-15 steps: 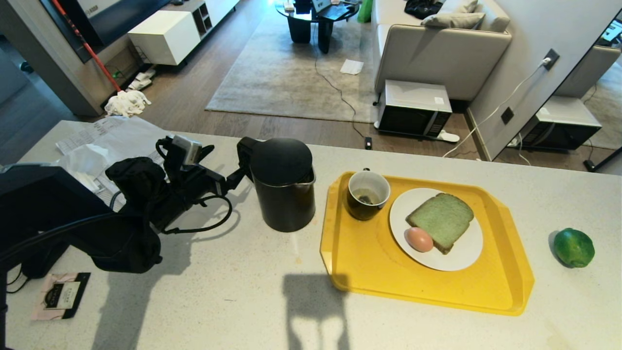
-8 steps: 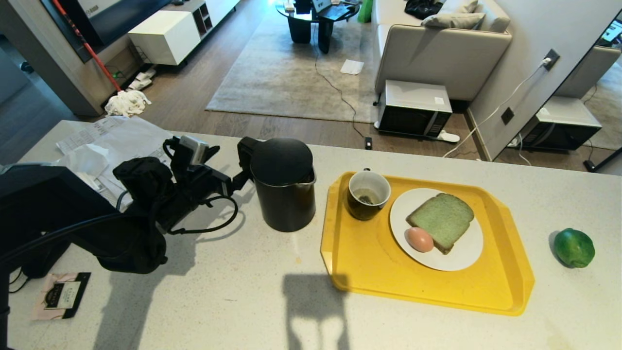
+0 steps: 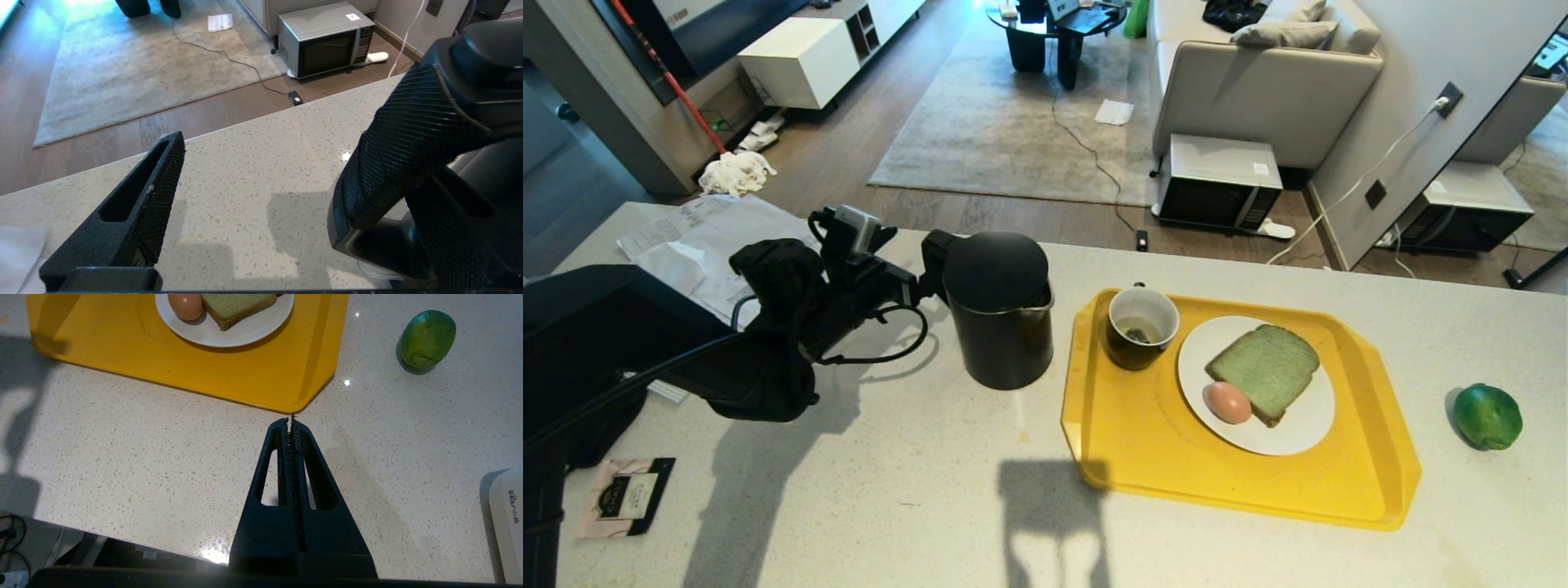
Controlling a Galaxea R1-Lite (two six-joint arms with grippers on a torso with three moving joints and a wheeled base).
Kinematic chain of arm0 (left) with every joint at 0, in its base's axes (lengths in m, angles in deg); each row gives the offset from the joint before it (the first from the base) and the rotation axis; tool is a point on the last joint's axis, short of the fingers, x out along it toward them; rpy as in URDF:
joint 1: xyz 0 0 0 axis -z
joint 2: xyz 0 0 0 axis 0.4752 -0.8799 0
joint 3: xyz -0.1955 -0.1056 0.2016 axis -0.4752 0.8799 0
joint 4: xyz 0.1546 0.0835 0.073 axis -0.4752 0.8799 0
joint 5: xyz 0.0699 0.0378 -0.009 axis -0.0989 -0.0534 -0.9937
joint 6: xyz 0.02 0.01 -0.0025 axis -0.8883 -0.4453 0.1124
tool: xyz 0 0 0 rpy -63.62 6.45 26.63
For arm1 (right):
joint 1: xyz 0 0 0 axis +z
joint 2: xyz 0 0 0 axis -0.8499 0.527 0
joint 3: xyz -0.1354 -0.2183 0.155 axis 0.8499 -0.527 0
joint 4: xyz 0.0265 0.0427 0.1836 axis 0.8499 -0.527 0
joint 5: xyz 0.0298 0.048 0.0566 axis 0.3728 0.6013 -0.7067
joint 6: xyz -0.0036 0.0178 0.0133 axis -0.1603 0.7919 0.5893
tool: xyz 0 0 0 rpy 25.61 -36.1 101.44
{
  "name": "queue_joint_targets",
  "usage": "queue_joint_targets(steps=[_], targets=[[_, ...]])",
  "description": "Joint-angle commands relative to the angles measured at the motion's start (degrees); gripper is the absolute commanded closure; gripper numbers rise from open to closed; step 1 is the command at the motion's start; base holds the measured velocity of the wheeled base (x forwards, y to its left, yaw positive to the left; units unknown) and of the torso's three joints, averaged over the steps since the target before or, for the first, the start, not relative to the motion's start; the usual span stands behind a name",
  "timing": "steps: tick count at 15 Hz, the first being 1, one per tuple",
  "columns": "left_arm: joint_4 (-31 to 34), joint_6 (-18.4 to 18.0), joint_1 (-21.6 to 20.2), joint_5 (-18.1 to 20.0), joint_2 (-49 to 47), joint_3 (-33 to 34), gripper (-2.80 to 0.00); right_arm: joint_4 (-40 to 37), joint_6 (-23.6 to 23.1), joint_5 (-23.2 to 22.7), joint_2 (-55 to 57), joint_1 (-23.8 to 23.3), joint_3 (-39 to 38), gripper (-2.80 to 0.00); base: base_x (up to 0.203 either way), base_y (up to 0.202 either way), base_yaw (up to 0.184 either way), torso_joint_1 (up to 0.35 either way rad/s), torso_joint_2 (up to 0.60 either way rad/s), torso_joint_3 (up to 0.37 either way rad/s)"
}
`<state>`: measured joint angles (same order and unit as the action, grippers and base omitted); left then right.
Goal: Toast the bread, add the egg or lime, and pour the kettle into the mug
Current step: Pick up the kettle
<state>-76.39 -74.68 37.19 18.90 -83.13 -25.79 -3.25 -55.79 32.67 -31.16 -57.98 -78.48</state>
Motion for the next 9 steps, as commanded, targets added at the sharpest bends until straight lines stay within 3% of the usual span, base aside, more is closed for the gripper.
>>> queue_joint_targets(steps=[1,9], targets=[[2.37,-0.04,0.11,0.17,-1.23,-3.67,-2.80,-0.09,-0.05,-0.03,0.05,0.04,-0.01,0.00,0.000,0.000,0.000,0.000,0.00,0.000],[5.54,-0.07,2.87,0.45,-2.41,-7.73,-2.80,-0.03,-0.05,-0.03,0.05,0.04,-0.01,0.00,0.000,0.000,0.000,0.000,0.00,0.000]])
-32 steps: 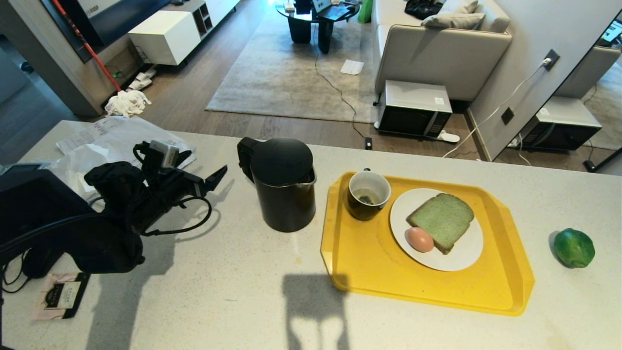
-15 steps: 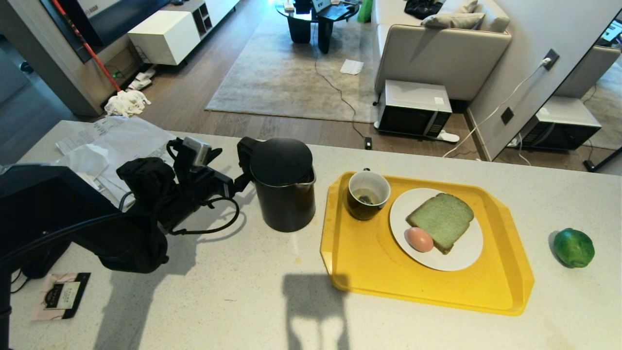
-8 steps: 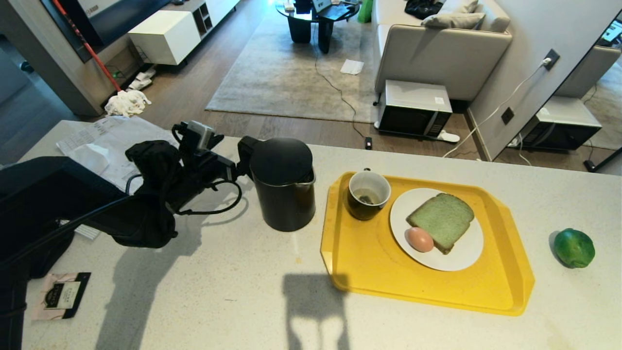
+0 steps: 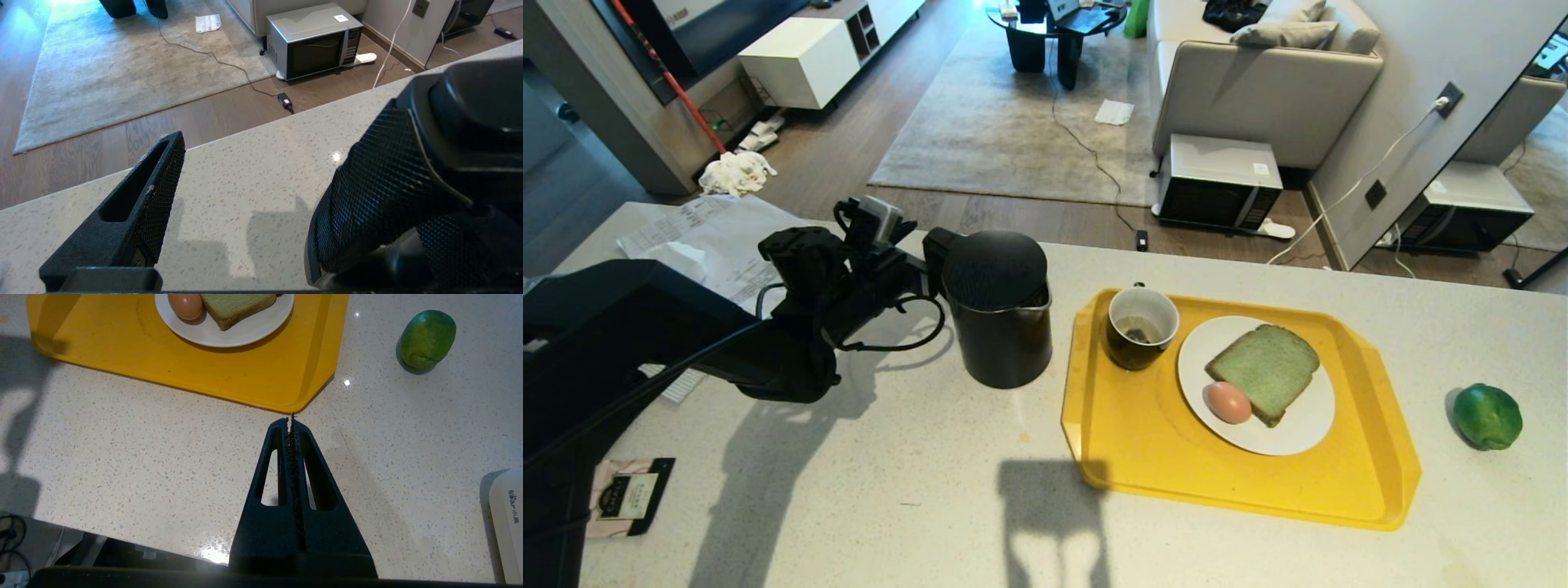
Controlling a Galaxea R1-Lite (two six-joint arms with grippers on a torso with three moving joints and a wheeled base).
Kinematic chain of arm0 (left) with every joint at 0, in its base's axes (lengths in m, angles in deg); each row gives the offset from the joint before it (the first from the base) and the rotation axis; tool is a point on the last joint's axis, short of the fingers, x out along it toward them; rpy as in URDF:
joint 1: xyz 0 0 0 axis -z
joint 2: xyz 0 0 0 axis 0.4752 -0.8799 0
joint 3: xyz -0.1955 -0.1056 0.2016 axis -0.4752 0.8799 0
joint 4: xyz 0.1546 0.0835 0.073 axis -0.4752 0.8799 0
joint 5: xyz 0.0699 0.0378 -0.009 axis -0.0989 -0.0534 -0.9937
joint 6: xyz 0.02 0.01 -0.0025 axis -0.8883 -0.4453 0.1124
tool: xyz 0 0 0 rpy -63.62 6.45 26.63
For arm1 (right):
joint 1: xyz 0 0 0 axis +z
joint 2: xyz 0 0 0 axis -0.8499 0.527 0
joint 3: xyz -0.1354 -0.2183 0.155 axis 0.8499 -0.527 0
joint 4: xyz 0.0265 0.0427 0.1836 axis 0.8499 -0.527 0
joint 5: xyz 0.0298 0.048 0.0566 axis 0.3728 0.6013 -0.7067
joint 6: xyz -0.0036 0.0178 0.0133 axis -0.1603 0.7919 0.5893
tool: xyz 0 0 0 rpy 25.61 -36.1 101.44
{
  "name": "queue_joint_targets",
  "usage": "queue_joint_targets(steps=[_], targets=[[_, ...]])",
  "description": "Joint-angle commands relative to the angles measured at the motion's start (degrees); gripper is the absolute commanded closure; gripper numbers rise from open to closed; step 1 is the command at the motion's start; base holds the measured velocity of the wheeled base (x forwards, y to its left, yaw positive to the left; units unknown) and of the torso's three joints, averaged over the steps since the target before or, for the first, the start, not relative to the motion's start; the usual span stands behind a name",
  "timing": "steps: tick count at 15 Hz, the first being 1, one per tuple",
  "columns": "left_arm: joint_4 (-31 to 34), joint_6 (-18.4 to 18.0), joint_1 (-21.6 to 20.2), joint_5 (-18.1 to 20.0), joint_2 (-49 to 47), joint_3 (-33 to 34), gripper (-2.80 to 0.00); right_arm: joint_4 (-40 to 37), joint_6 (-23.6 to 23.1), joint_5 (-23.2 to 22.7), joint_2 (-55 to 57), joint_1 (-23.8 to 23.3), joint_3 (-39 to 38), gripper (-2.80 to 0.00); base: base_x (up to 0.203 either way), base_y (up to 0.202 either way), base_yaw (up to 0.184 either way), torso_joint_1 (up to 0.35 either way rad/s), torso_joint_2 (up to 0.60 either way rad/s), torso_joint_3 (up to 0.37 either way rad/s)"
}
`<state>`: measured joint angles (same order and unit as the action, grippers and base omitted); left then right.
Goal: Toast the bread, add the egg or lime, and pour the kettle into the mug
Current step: Pick up the kettle
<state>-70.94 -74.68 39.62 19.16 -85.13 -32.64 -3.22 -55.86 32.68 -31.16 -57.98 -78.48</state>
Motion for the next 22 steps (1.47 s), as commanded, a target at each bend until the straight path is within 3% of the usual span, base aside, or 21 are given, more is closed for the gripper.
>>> queue_joint_targets(steps=[1,21,22], targets=[[0.25,-0.16,0.53,0.20,-0.61,-1.54,-2.80,-0.06,0.03,-0.04,0.05,0.04,-0.01,0.00,0.000,0.000,0.000,0.000,0.00,0.000],[0.53,0.13,1.76,1.38,-2.73,-4.19,-2.80,-0.06,0.03,-0.04,0.05,0.04,-0.01,0.00,0.000,0.000,0.000,0.000,0.00,0.000],[0.53,0.09,1.91,1.43,-2.73,-4.19,0.00,-0.06,-0.05,-0.04,0.05,0.04,-0.01,0.00,0.000,0.000,0.000,0.000,0.00,0.000]])
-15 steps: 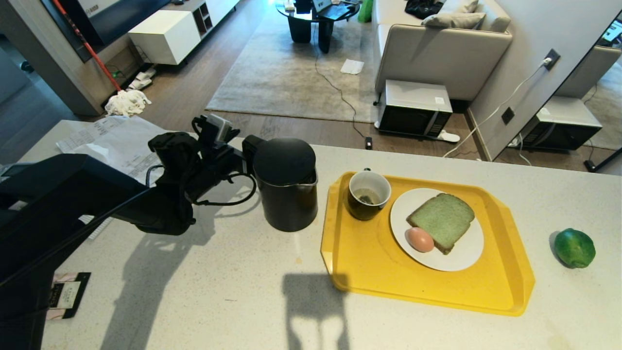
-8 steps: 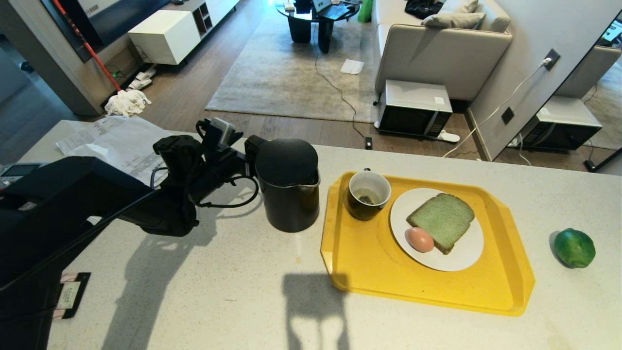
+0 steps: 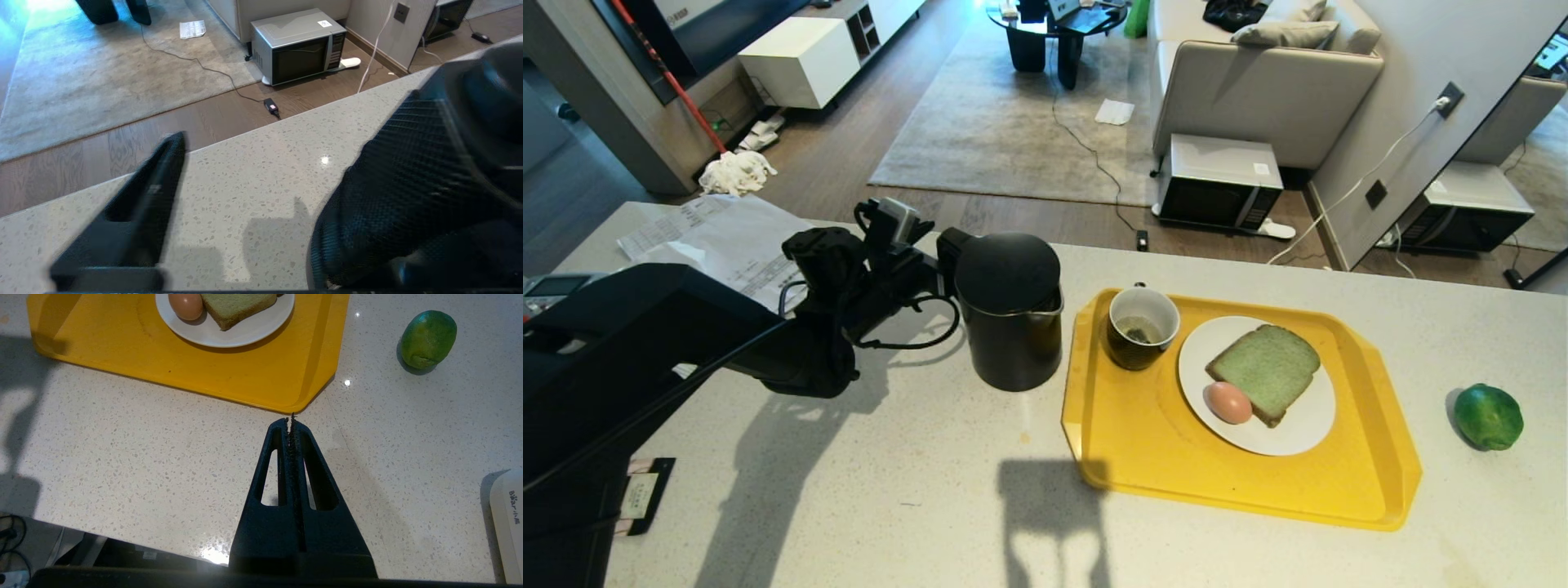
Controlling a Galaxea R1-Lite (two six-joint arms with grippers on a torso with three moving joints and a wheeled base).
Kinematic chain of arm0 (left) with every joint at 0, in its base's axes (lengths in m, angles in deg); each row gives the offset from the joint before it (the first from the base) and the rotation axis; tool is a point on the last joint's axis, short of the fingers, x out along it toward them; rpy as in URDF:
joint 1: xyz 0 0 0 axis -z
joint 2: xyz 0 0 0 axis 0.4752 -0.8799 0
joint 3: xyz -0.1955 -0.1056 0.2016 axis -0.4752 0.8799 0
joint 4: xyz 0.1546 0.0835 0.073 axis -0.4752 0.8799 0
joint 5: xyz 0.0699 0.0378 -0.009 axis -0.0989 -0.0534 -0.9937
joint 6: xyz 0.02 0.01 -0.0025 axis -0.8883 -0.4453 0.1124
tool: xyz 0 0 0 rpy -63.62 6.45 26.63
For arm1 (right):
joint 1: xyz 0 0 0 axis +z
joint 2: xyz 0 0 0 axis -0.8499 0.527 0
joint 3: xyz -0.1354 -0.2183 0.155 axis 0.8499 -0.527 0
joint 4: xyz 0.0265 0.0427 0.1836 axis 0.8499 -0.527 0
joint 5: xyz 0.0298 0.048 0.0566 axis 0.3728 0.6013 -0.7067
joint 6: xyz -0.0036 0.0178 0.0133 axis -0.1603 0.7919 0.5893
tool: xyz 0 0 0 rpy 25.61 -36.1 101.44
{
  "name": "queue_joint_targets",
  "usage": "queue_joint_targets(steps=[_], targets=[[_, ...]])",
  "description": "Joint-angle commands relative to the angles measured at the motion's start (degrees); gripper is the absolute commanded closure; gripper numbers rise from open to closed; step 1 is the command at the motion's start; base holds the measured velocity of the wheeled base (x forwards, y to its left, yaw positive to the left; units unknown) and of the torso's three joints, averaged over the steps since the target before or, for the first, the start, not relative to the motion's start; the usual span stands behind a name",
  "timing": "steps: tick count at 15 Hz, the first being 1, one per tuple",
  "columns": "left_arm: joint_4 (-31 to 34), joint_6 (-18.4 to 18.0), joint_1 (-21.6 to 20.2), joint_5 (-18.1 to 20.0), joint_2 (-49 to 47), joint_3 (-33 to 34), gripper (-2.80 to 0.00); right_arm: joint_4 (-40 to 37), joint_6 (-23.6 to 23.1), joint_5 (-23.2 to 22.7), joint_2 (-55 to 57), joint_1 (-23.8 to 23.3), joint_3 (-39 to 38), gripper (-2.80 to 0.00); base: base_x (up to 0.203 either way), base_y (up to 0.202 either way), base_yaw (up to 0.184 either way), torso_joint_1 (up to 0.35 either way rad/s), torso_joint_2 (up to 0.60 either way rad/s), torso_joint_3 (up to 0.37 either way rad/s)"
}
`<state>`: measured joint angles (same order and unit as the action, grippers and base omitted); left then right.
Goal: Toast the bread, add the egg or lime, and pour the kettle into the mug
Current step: Pick up the kettle
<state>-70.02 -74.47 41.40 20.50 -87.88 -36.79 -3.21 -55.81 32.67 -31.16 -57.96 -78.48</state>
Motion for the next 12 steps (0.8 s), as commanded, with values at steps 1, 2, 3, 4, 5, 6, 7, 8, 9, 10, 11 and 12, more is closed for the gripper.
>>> queue_joint_targets(steps=[1,2,3,4,5,6,7,8,9,10,11,12], targets=[[-0.40,-0.03,0.42,0.09,0.02,-0.12,0.00,-0.07,-0.04,-0.03,0.05,0.02,-0.08,0.00,0.000,0.000,0.000,0.000,0.00,0.000],[-0.40,-0.03,0.49,0.02,0.03,-0.03,0.00,-0.07,-0.02,-0.03,0.05,0.02,-0.01,0.00,0.000,0.000,0.000,0.000,0.00,0.000],[-0.48,-0.05,0.60,0.00,0.02,-0.03,0.00,-0.07,-0.02,-0.03,0.05,0.02,-0.01,0.00,0.000,0.000,0.000,0.000,0.00,0.000],[-0.48,-0.11,0.68,0.01,0.02,-0.03,0.00,-0.07,-0.02,-0.03,0.05,0.02,-0.01,0.00,0.000,0.000,0.000,0.000,0.00,0.000],[-0.48,-0.12,0.68,0.09,0.11,-0.03,0.00,-0.07,-0.02,-0.03,0.05,0.02,-0.01,0.00,0.000,0.000,0.000,0.000,0.00,0.000],[-0.48,-0.12,0.68,0.09,0.02,-0.12,0.00,-0.07,-0.02,-0.03,0.05,0.02,-0.01,0.00,0.000,0.000,0.000,0.000,0.00,0.000],[-0.48,-0.12,0.68,0.09,0.03,-0.24,0.00,-0.07,-0.02,-0.03,0.05,0.02,-0.01,0.00,0.000,0.000,0.000,0.000,0.00,0.000],[-0.48,-0.12,0.68,0.00,0.20,-0.30,0.00,-0.07,-0.02,-0.03,0.05,0.02,-0.01,0.00,0.000,0.000,0.000,0.000,0.00,0.000],[-0.48,-0.12,0.67,0.08,0.37,-0.13,0.00,-0.07,-0.02,-0.03,0.05,0.02,-0.01,0.00,0.000,0.000,0.000,0.000,0.00,0.000],[-0.48,-0.03,0.66,0.09,0.28,-0.12,0.00,-0.07,-0.07,-0.03,0.05,0.02,-0.08,0.00,0.000,0.000,0.000,0.000,0.00,0.000],[-0.48,0.06,0.59,0.05,0.37,-0.15,0.00,-0.07,-0.02,-0.03,0.05,0.02,-0.01,0.00,0.000,0.000,0.000,0.000,0.00,0.000],[-0.48,0.15,0.46,0.00,0.50,-0.21,0.00,-0.07,-0.02,-0.03,0.05,0.02,-0.01,0.00,0.000,0.000,0.000,0.000,0.00,0.000]])
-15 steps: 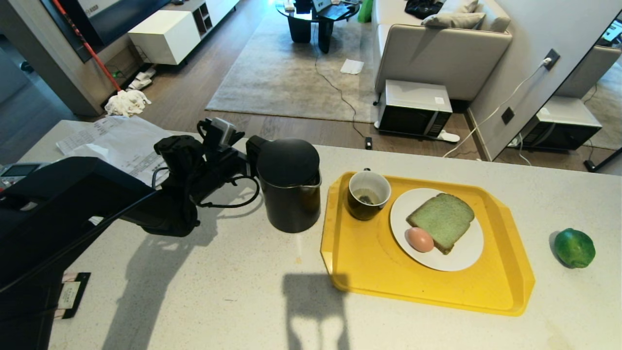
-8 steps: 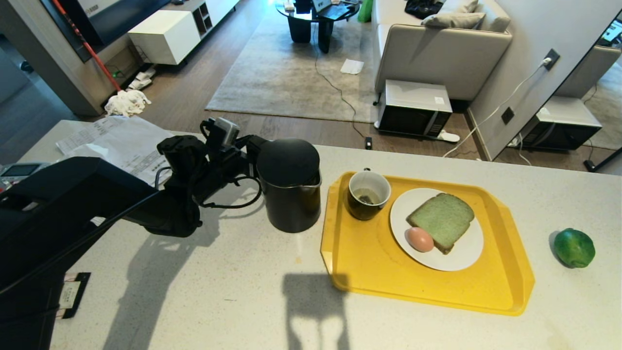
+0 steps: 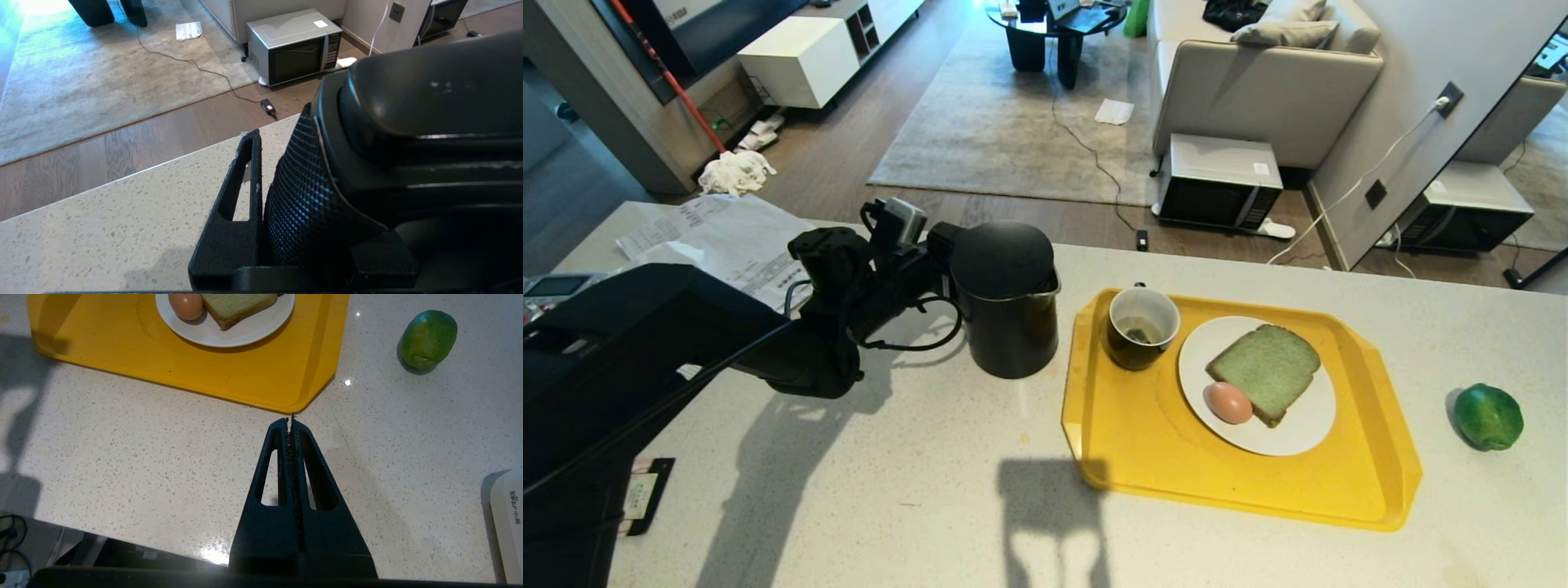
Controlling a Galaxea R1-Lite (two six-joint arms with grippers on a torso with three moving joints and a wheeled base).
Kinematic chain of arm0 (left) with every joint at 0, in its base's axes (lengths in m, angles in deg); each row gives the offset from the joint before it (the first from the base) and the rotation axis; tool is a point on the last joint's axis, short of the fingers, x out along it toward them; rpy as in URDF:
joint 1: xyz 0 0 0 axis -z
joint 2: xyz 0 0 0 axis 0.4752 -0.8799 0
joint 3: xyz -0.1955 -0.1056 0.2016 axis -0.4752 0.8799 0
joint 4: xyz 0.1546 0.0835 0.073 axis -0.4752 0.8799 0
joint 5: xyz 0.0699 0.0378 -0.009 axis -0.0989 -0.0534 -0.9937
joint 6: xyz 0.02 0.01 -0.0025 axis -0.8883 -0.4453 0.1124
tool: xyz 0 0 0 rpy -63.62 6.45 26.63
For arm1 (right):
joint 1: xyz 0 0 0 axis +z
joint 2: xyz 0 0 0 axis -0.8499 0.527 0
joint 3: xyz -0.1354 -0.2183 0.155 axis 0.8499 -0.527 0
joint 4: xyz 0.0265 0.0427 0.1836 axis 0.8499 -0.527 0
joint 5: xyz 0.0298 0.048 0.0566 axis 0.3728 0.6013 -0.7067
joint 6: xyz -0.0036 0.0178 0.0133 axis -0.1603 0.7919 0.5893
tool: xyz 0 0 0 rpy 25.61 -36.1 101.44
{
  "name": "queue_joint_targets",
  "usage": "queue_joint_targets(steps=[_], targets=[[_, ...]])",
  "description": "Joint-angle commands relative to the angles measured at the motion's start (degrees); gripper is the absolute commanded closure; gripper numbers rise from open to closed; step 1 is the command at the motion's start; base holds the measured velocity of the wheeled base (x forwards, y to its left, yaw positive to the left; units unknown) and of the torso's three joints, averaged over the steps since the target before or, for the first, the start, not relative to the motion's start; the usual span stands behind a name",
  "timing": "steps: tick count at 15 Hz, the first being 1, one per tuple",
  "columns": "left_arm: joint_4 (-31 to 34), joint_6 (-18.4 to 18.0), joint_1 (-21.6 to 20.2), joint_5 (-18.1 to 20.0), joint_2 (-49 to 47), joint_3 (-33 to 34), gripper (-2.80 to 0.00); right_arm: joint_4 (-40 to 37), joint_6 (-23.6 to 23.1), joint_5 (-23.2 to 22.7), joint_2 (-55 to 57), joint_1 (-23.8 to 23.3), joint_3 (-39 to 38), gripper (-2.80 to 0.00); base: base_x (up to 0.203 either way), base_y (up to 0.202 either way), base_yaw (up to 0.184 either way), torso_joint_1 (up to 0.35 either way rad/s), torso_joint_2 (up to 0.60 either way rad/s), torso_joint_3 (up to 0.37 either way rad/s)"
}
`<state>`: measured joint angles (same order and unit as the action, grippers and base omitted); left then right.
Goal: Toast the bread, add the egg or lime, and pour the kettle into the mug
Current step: Pick up the kettle, then pour water into a cup
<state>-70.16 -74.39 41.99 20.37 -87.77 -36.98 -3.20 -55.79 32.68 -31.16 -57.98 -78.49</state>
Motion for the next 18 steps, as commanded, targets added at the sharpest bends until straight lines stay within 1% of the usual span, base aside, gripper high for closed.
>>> queue_joint_targets(steps=[1,3,5,9,10,13,15,16,18], targets=[[-0.43,0.07,-0.17,0.13,0.53,-0.01,0.00,-0.08,-0.05,-0.04,0.05,0.04,0.00,0.00,0.000,0.000,0.000,0.000,0.00,0.000],[-0.60,0.33,-0.09,-0.02,1.71,0.28,0.00,-0.08,-0.06,-0.04,0.05,0.04,0.00,0.00,0.000,0.000,0.000,0.000,0.00,0.000],[-0.68,2.12,-0.03,-0.11,3.12,0.27,0.00,-0.08,-0.05,-0.04,0.05,0.04,0.00,0.00,0.000,0.000,0.000,0.000,0.00,0.000],[-0.31,9.20,-0.80,-0.63,10.02,2.11,0.00,-0.08,-0.05,-0.04,0.05,0.04,0.00,0.00,0.000,0.000,0.000,0.000,0.00,0.000],[-0.01,10.17,-1.13,-0.72,11.45,2.36,0.00,-0.08,-0.05,-0.04,0.05,0.04,0.00,0.00,0.000,0.000,0.000,0.000,0.00,0.000],[0.27,10.41,-1.10,-0.82,16.07,3.22,0.00,-0.08,-0.05,-0.04,0.05,0.04,0.00,0.00,0.000,0.000,0.000,0.000,0.00,0.000],[0.79,9.94,-0.36,-1.02,18.81,3.40,0.00,-0.08,-0.05,-0.04,0.05,0.04,0.00,0.00,0.000,0.000,0.000,0.000,0.00,0.000],[1.73,9.45,1.14,-1.77,20.45,3.46,0.00,-0.08,-0.05,-0.04,0.05,0.04,0.00,0.00,0.000,0.000,0.000,0.000,0.00,0.000],[7.46,8.86,3.79,-5.17,24.95,3.30,0.00,-0.08,-0.05,-0.04,0.05,0.04,0.00,0.00,0.000,0.000,0.000,0.000,0.00,0.000]])
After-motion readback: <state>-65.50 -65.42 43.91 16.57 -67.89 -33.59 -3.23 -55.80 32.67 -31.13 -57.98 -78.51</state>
